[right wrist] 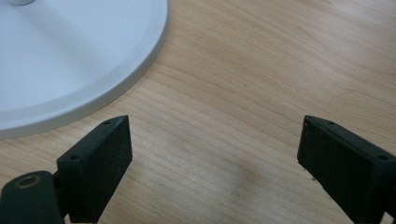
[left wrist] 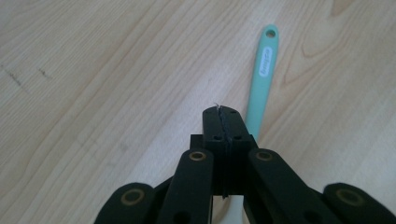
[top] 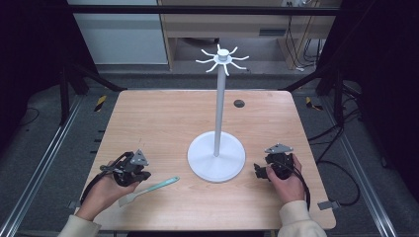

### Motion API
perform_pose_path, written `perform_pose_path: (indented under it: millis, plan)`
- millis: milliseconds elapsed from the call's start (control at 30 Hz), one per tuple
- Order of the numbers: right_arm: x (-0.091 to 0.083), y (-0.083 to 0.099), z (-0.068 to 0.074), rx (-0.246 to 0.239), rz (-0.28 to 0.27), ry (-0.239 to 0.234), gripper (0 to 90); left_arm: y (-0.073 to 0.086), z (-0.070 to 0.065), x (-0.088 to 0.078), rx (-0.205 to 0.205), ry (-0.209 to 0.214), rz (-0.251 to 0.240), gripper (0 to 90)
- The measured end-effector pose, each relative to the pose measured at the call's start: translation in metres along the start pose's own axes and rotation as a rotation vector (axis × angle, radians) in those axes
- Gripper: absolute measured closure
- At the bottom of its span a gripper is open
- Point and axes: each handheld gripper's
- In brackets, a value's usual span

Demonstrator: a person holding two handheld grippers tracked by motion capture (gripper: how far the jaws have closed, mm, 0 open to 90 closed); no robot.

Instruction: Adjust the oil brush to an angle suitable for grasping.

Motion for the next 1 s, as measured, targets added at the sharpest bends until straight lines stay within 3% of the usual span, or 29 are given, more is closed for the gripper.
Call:
perform_pose_path:
  millis: [200,467,833,1000]
  plan:
    - [-0.001,0.001,0.001,-0.005,-0.007,-0.002,10.6,-0.002,-0.003,-0.01,0.045,0.011,0.057,86.5]
    - [-0.002,0.001,0.0,-0.002,-0.006,-0.003,10.6,-0.007,-0.012,-0.006,0.102,0.023,0.11,82.6]
    - [0.001,0.001,0.001,-0.006,0.008,0.0,10.6,-0.006,-0.013,0.008,0.122,0.066,0.195,73.6]
    - [0.002,0.0,0.004,-0.014,0.008,-0.007,10.5,-0.006,-0.013,0.016,0.108,0.079,0.237,69.8]
Point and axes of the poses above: each handheld gripper's, and its own axes: x roughly forward along the jaws, y roughly out of its underside, z roughly to its left, and after that the axes turned 3 degrees about -y, right-handed
